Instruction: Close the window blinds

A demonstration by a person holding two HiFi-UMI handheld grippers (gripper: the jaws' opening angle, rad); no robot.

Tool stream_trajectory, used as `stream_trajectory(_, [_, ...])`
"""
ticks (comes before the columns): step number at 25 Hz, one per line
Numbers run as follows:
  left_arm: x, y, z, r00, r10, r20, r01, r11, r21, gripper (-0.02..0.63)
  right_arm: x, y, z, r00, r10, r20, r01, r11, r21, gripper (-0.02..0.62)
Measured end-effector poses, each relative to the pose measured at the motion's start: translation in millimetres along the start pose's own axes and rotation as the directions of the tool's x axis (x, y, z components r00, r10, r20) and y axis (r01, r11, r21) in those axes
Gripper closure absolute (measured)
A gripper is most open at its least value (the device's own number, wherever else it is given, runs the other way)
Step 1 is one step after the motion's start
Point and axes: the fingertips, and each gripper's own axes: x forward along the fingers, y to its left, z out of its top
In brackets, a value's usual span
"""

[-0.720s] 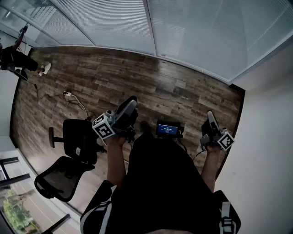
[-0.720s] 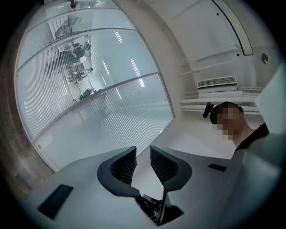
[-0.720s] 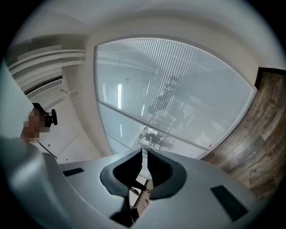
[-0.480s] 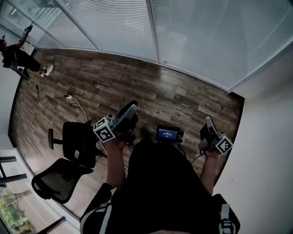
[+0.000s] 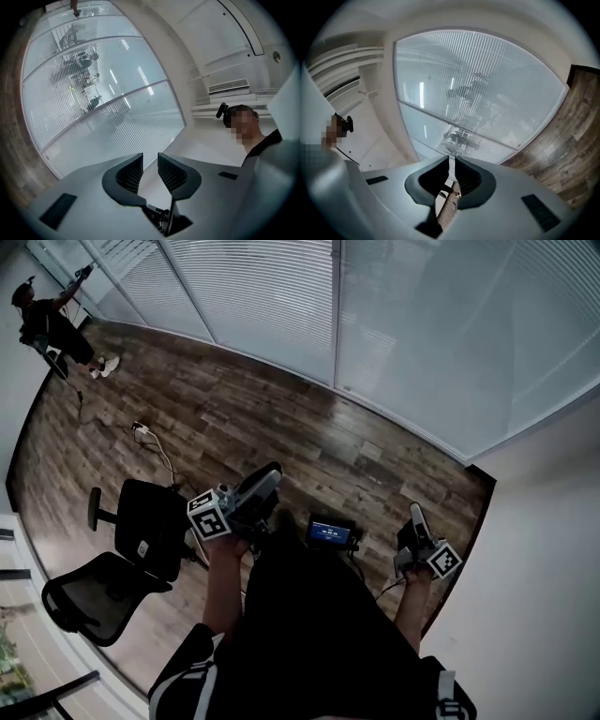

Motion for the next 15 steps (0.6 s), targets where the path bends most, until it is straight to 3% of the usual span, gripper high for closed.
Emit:
stream_trajectory(6, [-15,32,9,0.999,0.018,0.040,-0.017,1.000,-0.018,0.499,31,-10,-14,0.999,-0.009,-0.051,0.008,1.000,-0.015,0.551])
stream_trajectory(11, [-32,83,74,0.993,-0.003,0.116,0.013,0.996,-0.083,0.499,107,12,-20,0.994,-0.066,-0.090,0.059,0.995,-0.078,0.551])
stream_trajectory(15, [-50,123,138,0.980,-0.011,0.198,0.026,0.997,-0.075,0.499,183,25,-33,0.992,-0.051,-0.118,0.039,0.994,-0.105,0.551])
